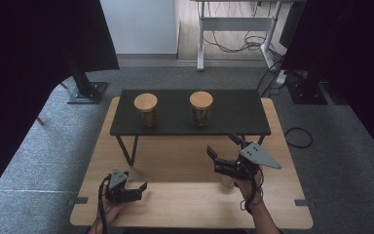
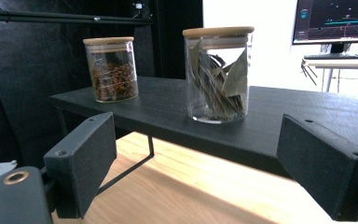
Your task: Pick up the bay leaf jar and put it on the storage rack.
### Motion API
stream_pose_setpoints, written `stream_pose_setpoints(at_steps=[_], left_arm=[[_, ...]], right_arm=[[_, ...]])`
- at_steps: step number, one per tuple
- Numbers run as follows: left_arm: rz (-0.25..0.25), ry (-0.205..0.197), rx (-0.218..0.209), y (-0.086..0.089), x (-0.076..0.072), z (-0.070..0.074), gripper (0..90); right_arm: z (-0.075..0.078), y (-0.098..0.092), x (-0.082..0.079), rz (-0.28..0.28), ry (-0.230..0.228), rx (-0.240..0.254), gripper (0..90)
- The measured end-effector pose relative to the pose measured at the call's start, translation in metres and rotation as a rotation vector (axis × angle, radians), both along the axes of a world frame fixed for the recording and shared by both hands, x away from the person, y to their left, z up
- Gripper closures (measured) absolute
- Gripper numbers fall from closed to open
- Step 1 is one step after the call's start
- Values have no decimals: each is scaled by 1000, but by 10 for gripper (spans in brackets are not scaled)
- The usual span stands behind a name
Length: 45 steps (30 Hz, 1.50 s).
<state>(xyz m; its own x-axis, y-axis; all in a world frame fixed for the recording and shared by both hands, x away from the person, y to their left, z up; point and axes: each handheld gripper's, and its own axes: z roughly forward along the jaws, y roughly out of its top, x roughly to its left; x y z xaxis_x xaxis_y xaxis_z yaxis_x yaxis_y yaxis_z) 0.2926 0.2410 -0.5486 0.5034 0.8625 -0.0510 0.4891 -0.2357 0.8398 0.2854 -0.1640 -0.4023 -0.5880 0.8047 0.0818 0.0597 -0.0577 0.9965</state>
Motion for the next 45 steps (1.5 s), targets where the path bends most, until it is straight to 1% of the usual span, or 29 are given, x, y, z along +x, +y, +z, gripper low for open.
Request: stream_pose_setpoints(at_steps=[5,10,12,14,19,24,26,28,33,40,45], left_arm=[[0,2,2,-1,1,0,81],[1,2,4,-1,2,0,82],[0,0,6,-1,2,0,82],[-1,-1,8,-2,1,0,82],[0,-1,10,-2,1,0,82],[0,-3,14,-2,1,0,82],[0,-2,14,-2,1,0,82],[0,-2,13,-2,1,0,81],[0,-3,14,-2,1,0,82],[-2,-4,15,-3,0,0,81],[-2,-4,16,-3,0,0,81]], right_arm=[[-10,-8,-14,-4,1,8,114],[-24,-16,-31,1,-3,6,114],[-30,-19,-37,-1,5,-1,115],[-34,-20,-41,-1,12,-22,113],[-43,-26,-52,-4,28,-28,113],[-55,-34,-61,-5,50,-41,112],[-60,-36,-64,-7,62,-40,112],[-68,-39,-66,-13,85,-44,112],[-82,-41,-66,-14,129,-50,114],[-95,-36,-64,-5,165,-71,113],[-100,-34,-64,0,180,-84,112]])
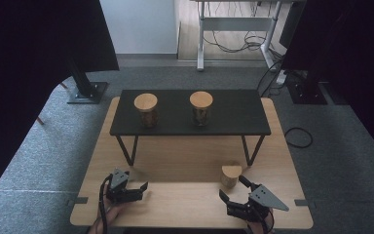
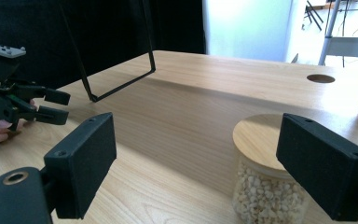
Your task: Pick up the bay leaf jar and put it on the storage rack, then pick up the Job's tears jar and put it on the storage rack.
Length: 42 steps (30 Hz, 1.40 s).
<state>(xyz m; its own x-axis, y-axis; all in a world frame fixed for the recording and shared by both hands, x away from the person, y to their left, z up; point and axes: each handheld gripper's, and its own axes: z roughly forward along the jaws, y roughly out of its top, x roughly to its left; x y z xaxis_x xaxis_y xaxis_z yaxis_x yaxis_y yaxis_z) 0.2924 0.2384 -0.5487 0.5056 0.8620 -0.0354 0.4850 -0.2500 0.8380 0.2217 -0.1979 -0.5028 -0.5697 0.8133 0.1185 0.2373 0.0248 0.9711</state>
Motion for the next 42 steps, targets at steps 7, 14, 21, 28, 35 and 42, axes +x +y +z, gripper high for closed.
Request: stream_pose_setpoints(at_steps=[7,14,21,28,35,42], left_arm=[[-1,-2,5,-1,0,0,81],[-2,0,4,0,0,0,81],[-4,1,3,-1,0,0,81],[-6,2,12,-1,0,0,81],[-10,-1,18,-3,0,0,81],[-6,-3,20,-3,0,0,81]], right_arm=[[1,-4,0,-10,-2,13,112],[0,-9,-1,-20,8,13,112],[-6,-22,-4,-43,35,13,115],[-11,-30,-8,-43,54,1,120],[-17,-37,-10,-41,84,-15,117],[-24,-42,-9,-44,117,-35,110]])
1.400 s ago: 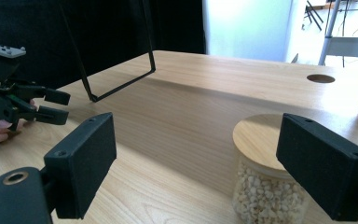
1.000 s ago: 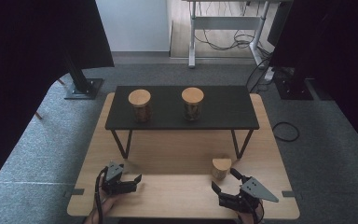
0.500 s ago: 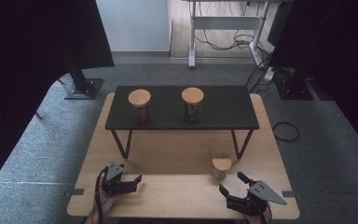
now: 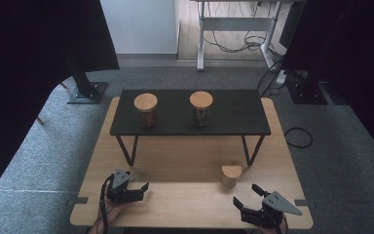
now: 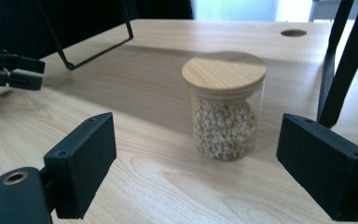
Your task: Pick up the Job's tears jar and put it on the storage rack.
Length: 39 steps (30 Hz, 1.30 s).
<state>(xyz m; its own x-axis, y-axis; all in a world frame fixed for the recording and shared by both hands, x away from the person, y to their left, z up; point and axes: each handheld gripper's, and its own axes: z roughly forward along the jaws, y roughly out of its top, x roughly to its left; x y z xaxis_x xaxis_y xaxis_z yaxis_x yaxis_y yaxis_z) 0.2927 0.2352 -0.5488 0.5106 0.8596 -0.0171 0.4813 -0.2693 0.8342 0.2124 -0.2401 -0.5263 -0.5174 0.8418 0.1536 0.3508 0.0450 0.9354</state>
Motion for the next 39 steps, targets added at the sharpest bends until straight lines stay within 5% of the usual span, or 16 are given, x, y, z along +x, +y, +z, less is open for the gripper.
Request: stream_pose_setpoints(at_steps=[11,39], left_arm=[[1,3,4,-1,0,0,81],[12,-13,19,-2,-1,0,82]], right_arm=[[-7,-2,12,-19,19,-55,97],[-12,10,47,-14,40,-62,70]])
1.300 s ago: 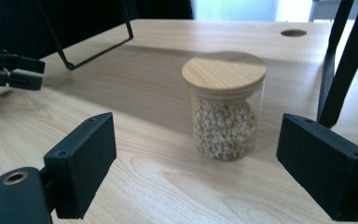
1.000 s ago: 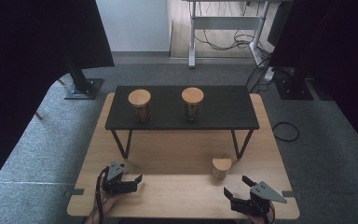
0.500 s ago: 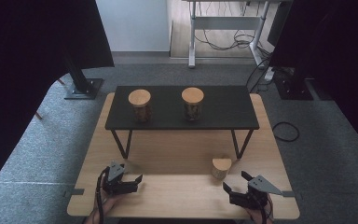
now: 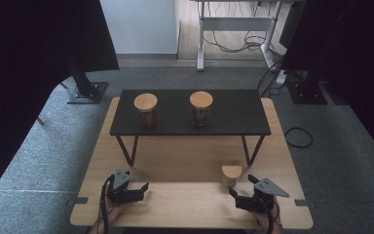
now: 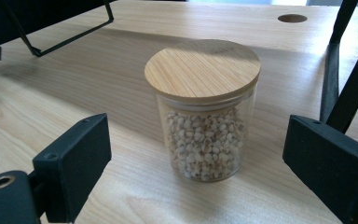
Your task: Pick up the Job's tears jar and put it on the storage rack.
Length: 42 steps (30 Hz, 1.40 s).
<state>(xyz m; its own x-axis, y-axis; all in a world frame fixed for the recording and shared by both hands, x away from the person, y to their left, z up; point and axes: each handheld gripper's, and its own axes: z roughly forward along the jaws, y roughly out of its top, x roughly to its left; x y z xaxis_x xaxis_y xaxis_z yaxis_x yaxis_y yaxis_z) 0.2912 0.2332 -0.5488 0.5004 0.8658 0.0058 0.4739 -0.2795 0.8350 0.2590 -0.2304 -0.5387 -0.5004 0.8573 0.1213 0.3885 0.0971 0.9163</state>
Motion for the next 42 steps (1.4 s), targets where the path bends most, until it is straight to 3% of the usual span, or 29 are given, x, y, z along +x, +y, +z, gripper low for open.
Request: stream_pose_setpoints(at_steps=[26,29,34,42], left_arm=[[4,-6,0,-1,-2,0,82],[4,-6,0,-1,-2,0,82],[3,-7,0,-1,-2,0,82],[1,-6,4,-1,-2,0,82]], right_arm=[[-10,29,42,-28,14,-104,77],[-11,32,45,-37,21,-112,108],[-11,33,45,-54,11,-114,241],[-11,34,44,-65,7,-125,249]])
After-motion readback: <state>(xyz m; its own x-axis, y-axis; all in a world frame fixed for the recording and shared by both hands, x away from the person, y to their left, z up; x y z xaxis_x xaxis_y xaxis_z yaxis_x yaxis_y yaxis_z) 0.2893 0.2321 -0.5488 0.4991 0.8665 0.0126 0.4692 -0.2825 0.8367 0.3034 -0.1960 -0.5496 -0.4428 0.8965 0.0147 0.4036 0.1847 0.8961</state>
